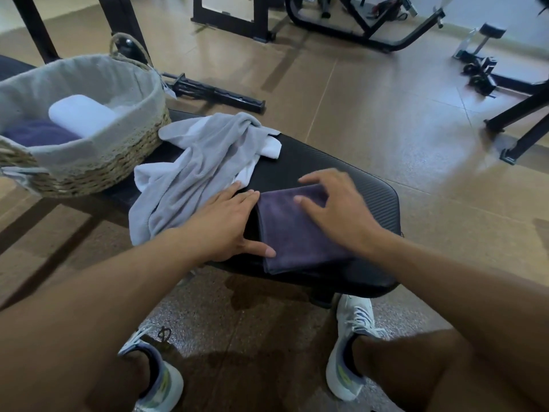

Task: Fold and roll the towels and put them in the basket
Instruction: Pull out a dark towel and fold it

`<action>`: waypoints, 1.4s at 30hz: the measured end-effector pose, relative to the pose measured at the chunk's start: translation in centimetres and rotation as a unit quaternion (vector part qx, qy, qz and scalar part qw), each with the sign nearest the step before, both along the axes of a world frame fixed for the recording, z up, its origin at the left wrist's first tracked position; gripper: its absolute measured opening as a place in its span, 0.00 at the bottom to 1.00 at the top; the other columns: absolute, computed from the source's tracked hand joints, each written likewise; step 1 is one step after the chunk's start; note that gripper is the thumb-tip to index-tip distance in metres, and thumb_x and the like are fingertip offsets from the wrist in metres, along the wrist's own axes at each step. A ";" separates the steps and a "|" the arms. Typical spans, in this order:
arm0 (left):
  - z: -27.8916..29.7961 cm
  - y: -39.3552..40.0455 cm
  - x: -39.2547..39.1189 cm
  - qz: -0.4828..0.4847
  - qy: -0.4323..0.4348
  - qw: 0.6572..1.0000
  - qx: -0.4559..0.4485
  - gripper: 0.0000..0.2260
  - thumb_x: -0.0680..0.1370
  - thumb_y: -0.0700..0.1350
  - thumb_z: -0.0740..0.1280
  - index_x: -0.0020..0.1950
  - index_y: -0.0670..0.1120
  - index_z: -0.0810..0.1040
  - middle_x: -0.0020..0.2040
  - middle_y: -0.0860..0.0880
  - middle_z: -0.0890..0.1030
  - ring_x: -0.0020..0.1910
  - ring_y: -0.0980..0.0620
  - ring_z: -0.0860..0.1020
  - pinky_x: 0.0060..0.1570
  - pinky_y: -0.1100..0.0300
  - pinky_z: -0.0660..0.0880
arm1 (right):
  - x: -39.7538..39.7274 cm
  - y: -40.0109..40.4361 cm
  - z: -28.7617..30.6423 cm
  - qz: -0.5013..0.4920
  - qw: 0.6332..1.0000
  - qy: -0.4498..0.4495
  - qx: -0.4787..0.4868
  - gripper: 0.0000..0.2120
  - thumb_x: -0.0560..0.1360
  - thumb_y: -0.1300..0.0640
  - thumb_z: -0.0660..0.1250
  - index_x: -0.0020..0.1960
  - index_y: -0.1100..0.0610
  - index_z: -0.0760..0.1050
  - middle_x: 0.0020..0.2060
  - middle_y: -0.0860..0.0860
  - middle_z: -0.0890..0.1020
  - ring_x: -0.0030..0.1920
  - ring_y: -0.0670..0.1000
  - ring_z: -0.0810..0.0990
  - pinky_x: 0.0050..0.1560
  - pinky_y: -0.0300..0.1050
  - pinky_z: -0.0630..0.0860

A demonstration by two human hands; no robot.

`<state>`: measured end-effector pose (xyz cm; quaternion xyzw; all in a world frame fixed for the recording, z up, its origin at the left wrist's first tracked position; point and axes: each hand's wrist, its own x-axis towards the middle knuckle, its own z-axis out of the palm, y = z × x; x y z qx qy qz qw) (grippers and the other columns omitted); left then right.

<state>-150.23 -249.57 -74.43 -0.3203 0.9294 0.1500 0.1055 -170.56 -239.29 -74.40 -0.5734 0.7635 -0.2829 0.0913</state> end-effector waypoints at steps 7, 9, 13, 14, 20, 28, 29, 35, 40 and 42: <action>0.8 0.5 -0.3 -0.008 -0.019 1.000 -0.007 0.55 0.69 0.74 0.65 0.83 0.43 0.46 0.84 0.46 0.51 0.83 0.49 0.42 0.79 0.53 0.45 | -3.5 1.2 1.8 -0.110 0.943 -0.107 0.295 0.27 0.65 0.29 0.74 0.48 0.52 0.80 0.43 0.49 0.85 0.43 0.49 0.83 0.45 0.47 0.80; 1.1 0.6 -0.3 -0.008 -0.025 1.000 -0.003 0.55 0.69 0.75 0.65 0.83 0.43 0.49 0.83 0.46 0.54 0.83 0.48 0.44 0.79 0.52 0.47 | -3.6 1.3 2.0 -0.079 0.924 -0.139 0.347 0.26 0.64 0.32 0.77 0.50 0.52 0.83 0.45 0.51 0.86 0.45 0.51 0.84 0.44 0.46 0.81; 2.4 0.3 -0.7 -0.001 -0.014 0.998 -0.054 0.39 0.65 0.80 0.56 0.48 0.46 0.79 0.51 0.47 0.80 0.66 0.44 0.73 0.66 0.50 0.69 | -4.3 0.9 2.7 -0.046 0.929 -0.202 0.308 0.21 0.64 0.46 0.82 0.52 0.54 0.83 0.47 0.50 0.87 0.51 0.53 0.86 0.52 0.50 0.83; 2.8 0.3 -0.6 0.011 -0.007 0.998 -0.056 0.38 0.65 0.81 0.52 0.37 0.46 0.77 0.40 0.48 0.79 0.54 0.45 0.78 0.58 0.49 0.73 | -4.6 0.9 3.0 -0.040 0.937 -0.201 0.284 0.19 0.64 0.49 0.83 0.51 0.54 0.82 0.46 0.51 0.87 0.50 0.53 0.86 0.51 0.51 0.82; 2.0 -0.2 -0.3 0.128 0.139 0.978 0.091 0.26 0.69 0.72 0.68 0.51 0.50 0.77 0.44 0.55 0.80 0.45 0.55 0.78 0.48 0.55 0.76 | -4.3 0.7 3.8 0.104 0.974 -0.116 0.166 0.17 0.66 0.56 0.83 0.50 0.48 0.79 0.44 0.43 0.86 0.45 0.44 0.85 0.46 0.42 0.79; 0.0 -2.1 -0.7 0.123 0.244 0.939 0.208 0.15 0.69 0.47 0.81 0.53 0.53 0.84 0.44 0.55 0.86 0.43 0.57 0.83 0.51 0.55 0.79 | -3.2 -0.8 3.5 0.128 0.984 -0.026 0.123 0.22 0.65 0.51 0.82 0.56 0.45 0.79 0.50 0.41 0.84 0.51 0.42 0.81 0.54 0.44 0.78; -0.1 -2.2 -0.7 0.129 0.255 0.939 0.194 0.14 0.69 0.46 0.81 0.53 0.52 0.83 0.43 0.54 0.86 0.43 0.57 0.83 0.49 0.57 0.78 | -3.4 -0.8 3.3 0.127 0.981 -0.002 0.148 0.24 0.64 0.50 0.82 0.57 0.44 0.78 0.50 0.41 0.84 0.51 0.43 0.81 0.53 0.44 0.77; 0.0 -3.0 -0.6 0.135 0.275 0.946 0.102 0.13 0.70 0.42 0.79 0.44 0.50 0.76 0.39 0.52 0.81 0.37 0.55 0.78 0.37 0.62 0.71 | -3.9 -1.3 1.5 0.053 0.993 0.035 0.097 0.17 0.65 0.53 0.77 0.49 0.44 0.75 0.43 0.41 0.82 0.47 0.48 0.80 0.50 0.54 0.79; 0.1 -3.1 -0.1 0.111 0.284 0.949 0.078 0.15 0.71 0.38 0.74 0.41 0.54 0.72 0.41 0.53 0.81 0.37 0.57 0.77 0.40 0.54 0.74 | -3.0 -1.8 0.6 0.076 0.994 0.067 0.048 0.10 0.69 0.58 0.71 0.46 0.48 0.73 0.43 0.41 0.78 0.47 0.46 0.75 0.51 0.53 0.76; 0.2 -3.0 0.1 0.089 0.274 0.954 0.079 0.13 0.70 0.36 0.69 0.43 0.55 0.73 0.42 0.54 0.81 0.39 0.54 0.78 0.42 0.49 0.77 | -3.0 -1.7 0.7 0.097 0.990 0.083 0.058 0.11 0.69 0.59 0.70 0.46 0.48 0.72 0.44 0.42 0.78 0.47 0.46 0.74 0.52 0.53 0.75</action>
